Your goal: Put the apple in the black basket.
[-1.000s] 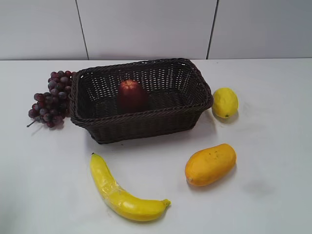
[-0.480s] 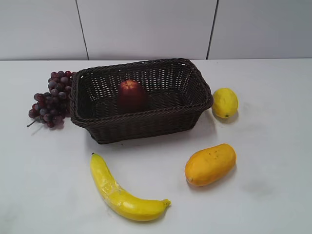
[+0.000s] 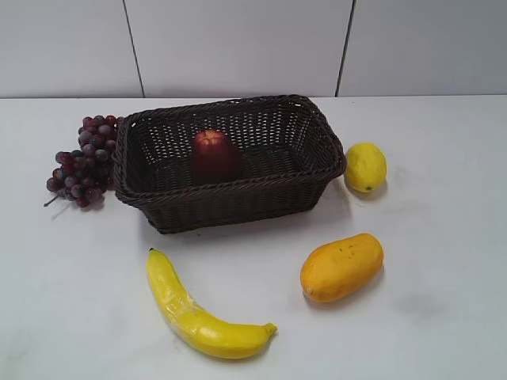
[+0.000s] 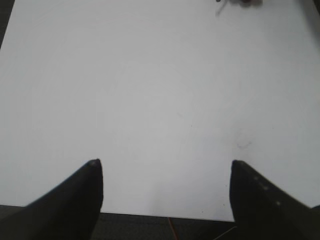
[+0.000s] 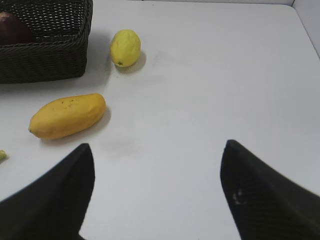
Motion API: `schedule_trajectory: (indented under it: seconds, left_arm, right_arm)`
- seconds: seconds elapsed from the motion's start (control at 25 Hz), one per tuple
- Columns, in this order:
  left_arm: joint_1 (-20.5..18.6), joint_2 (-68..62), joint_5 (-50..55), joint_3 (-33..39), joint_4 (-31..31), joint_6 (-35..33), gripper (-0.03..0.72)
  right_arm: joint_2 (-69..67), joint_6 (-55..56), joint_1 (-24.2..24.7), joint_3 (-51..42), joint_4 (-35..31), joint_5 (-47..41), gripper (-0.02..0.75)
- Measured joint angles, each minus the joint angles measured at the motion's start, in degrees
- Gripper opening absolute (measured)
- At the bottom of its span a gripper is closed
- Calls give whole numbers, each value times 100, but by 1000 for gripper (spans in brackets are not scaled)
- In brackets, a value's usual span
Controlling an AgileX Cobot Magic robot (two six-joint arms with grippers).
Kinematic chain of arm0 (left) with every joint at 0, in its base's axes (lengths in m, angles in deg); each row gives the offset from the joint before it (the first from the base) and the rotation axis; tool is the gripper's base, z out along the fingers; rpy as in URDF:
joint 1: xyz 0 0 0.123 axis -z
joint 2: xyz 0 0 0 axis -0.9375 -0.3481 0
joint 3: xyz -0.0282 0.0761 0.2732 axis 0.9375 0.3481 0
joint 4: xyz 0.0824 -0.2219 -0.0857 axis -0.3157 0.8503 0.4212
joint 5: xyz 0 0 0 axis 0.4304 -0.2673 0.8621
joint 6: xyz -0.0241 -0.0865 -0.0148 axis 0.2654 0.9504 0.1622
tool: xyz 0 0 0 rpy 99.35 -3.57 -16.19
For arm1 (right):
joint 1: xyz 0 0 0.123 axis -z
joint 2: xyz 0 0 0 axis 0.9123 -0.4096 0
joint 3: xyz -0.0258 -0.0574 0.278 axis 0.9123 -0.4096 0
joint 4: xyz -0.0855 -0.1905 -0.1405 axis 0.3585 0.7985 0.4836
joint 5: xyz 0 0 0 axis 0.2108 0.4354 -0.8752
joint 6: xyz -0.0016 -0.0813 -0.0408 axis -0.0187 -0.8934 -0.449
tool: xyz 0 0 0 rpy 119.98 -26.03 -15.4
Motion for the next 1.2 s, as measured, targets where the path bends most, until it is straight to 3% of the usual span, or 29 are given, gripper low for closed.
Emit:
schedule_trajectory:
  seconds: [0.52, 1.2]
  left_arm:
    - [0, 1561, -40, 39, 1, 0, 590]
    - [0, 1995, -22, 39, 1, 0, 590]
  right_arm:
    - [0, 0, 0, 0, 0, 0, 591]
    - [0, 0, 0, 0, 0, 0, 591]
